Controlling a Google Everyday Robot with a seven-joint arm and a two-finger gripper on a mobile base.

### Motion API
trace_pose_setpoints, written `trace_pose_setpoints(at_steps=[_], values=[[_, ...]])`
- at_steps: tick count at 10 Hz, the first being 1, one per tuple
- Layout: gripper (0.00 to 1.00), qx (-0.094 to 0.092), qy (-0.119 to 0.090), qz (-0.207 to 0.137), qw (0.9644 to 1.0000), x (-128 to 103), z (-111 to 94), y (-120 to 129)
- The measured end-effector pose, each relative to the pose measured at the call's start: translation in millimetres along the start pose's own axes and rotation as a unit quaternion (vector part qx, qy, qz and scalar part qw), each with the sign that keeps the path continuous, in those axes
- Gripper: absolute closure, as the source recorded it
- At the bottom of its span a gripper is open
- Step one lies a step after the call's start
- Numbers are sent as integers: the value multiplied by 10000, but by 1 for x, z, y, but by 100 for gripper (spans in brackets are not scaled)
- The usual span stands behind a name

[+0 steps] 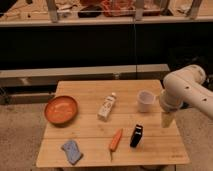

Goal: Knock the eraser over

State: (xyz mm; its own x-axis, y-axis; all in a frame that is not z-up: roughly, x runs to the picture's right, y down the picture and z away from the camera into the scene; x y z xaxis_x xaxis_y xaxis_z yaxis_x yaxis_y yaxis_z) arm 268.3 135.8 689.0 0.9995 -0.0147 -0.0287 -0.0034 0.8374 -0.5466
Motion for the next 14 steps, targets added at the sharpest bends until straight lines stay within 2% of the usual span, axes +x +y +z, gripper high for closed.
trace_pose_setpoints(at_steps=[14], values=[[20,-128,-130,-637,9978,-39,34,24]])
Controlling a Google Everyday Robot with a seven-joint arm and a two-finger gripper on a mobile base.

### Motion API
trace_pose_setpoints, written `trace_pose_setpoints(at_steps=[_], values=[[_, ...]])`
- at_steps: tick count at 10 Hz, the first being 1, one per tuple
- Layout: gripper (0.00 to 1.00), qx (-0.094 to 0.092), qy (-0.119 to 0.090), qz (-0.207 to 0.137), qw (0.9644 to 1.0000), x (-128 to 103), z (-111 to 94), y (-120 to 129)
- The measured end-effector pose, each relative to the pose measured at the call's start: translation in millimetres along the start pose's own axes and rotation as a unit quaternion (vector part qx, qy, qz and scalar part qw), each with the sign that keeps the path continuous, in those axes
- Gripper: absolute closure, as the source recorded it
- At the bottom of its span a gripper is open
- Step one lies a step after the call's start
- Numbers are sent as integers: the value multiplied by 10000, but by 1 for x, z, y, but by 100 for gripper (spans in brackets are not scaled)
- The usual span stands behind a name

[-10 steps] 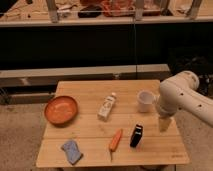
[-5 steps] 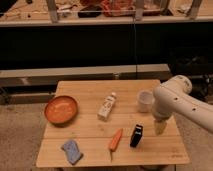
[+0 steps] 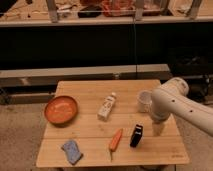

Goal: Knock the eraser over

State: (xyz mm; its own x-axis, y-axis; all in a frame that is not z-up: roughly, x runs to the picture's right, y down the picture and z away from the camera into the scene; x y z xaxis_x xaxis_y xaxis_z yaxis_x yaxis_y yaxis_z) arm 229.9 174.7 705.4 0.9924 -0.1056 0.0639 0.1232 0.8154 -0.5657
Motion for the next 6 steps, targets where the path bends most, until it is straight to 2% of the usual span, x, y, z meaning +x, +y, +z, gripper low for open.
trace_pose_setpoints(at_steps=[6], values=[[20,-43,-77,-202,9998,-12,8,8]])
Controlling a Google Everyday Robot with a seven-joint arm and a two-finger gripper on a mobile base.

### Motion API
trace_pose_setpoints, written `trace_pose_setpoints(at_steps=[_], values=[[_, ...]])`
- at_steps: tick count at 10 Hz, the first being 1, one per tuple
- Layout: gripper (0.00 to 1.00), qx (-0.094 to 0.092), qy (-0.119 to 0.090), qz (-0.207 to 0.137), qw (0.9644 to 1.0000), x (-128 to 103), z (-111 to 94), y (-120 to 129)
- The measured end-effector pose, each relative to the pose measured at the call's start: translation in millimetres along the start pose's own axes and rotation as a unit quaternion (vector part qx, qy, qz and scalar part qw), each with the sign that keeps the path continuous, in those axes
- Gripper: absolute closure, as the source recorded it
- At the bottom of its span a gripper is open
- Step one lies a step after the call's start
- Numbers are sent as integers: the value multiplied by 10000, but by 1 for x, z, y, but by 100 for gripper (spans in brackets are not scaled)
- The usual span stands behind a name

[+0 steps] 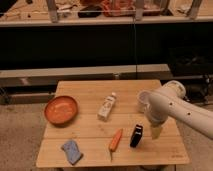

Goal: Knock the eraser over

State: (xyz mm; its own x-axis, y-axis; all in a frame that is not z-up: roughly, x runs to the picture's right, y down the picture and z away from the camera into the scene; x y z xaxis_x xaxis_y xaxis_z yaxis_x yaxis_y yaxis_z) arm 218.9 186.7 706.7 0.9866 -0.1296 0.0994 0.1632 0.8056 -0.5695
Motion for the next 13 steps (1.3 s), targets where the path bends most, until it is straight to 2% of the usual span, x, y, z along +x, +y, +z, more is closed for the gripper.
trace_pose_setpoints(at_steps=[11,13], values=[[20,-89,-126,-348,9993,-20,10,21],[27,-94,-135,-425,9990,-23,12,23]])
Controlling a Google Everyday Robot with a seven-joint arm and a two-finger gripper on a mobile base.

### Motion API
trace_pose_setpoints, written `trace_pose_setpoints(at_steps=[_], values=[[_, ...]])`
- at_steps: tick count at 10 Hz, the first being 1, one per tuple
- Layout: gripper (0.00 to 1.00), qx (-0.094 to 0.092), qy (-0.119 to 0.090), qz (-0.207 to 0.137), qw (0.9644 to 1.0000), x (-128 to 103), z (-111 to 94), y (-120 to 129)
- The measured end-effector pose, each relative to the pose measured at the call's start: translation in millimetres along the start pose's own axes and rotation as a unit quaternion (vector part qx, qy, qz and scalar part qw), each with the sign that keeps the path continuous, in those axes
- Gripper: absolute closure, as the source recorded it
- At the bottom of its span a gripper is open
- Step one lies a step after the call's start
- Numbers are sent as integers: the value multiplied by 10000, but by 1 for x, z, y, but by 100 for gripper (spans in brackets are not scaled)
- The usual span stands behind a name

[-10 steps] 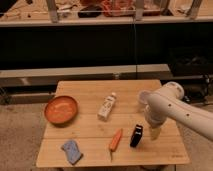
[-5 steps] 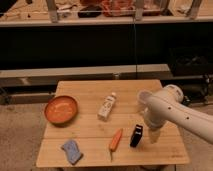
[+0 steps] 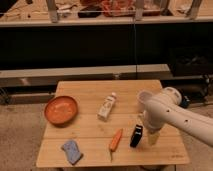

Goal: Knock the eraser over

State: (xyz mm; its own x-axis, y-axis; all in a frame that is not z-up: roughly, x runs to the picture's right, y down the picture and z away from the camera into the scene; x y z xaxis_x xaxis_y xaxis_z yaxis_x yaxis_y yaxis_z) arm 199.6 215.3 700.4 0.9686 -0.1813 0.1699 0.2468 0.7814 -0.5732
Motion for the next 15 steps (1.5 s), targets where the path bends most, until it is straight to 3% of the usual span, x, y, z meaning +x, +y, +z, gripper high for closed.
trace_pose_setpoints(at_steps=[4,7,9,10,12,15], values=[[21,-24,-34,-128,9999,-6,5,4],[39,-43,-51,-212,9998,-10,9,7],[35,-50,-62,-291,9995,-14,11,6],[38,-54,-69,-330,9994,-17,12,6],[54,-69,-67,-333,9994,-22,13,5],[85,-116,-98,-403,9991,-50,14,1]])
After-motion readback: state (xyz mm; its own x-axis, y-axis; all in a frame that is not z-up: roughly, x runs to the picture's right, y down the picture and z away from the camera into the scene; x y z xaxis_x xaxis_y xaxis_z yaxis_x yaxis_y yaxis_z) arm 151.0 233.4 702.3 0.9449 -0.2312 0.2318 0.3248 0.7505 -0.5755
